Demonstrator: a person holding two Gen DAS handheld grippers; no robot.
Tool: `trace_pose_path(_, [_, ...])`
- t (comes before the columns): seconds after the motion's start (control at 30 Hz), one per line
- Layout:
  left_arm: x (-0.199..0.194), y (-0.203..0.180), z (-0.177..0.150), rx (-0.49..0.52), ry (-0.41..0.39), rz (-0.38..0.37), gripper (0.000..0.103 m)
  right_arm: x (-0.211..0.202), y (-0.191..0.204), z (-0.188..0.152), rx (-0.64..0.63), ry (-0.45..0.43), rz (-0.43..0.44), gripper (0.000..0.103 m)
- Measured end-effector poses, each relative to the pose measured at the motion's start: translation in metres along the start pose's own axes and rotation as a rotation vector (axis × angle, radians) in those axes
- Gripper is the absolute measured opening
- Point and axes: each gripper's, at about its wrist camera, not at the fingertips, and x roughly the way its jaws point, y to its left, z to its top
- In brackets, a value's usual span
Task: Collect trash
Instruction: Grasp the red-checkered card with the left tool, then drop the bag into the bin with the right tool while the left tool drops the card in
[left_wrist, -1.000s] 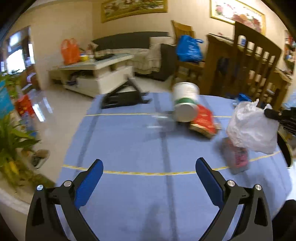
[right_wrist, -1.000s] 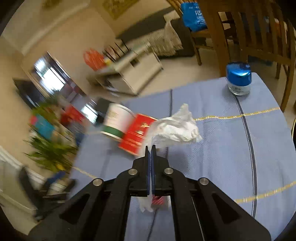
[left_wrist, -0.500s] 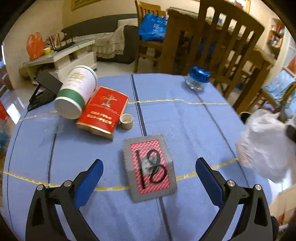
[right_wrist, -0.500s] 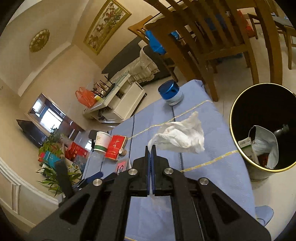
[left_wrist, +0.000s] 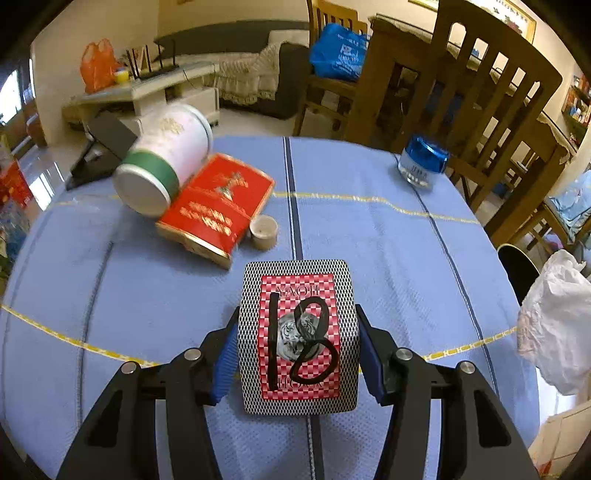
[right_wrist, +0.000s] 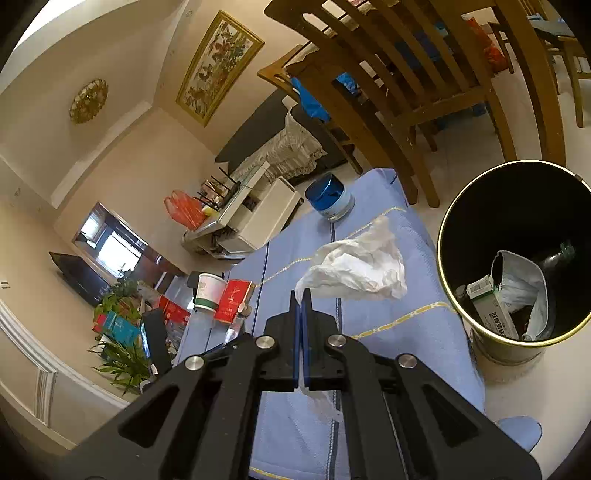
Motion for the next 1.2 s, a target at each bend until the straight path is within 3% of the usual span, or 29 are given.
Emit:
trace_pose_path(0.27, [-0.025, -0.071, 0.009, 0.211, -0.106, -0.002, 0.054, -0.022, -0.025, 0.013, -0.003, -0.058, -0.078, 0.001])
trace_pose_path(0.57, [-0.025, -0.143, 0.015, 0.352, -0.132, -0.085, 0.054, -0.046, -0.074, 0.066, -0.076, -0.128, -0.334, 0.001])
trace_pose_path(0.77, [-0.027, -0.189, 0.018, 0.461, -0.147, -0.129, 0.054, -0.012, -0.134, 0.076, -0.090, -0.012, -0.535, 0.001])
trace_pose_path(0.87, [-0.025, -0.211, 0.024, 0.487, -0.149, -0.159, 0.054, -0.006, -0.155, 0.069, -0.069, 0.016, -0.605, 0.022])
trace_pose_path(0.9, [-0.025, -0.220, 0.026, 0.499, -0.156, -0.168, 0.054, -0.011, -0.157, 0.066, -0.063, -0.005, -0.590, 0.039])
trace_pose_path(0.93, [-0.024, -0.227, 0.026, 0.508, -0.160, -0.176, 0.054, -0.018, -0.158, 0.065, -0.059, -0.029, -0.577, 0.047])
trace_pose_path(1.2, [-0.003, -0.285, 0.020, 0.543, -0.101, -0.235, 0.054, -0.076, -0.154, 0.062, -0.036, -0.169, -0.573, 0.050])
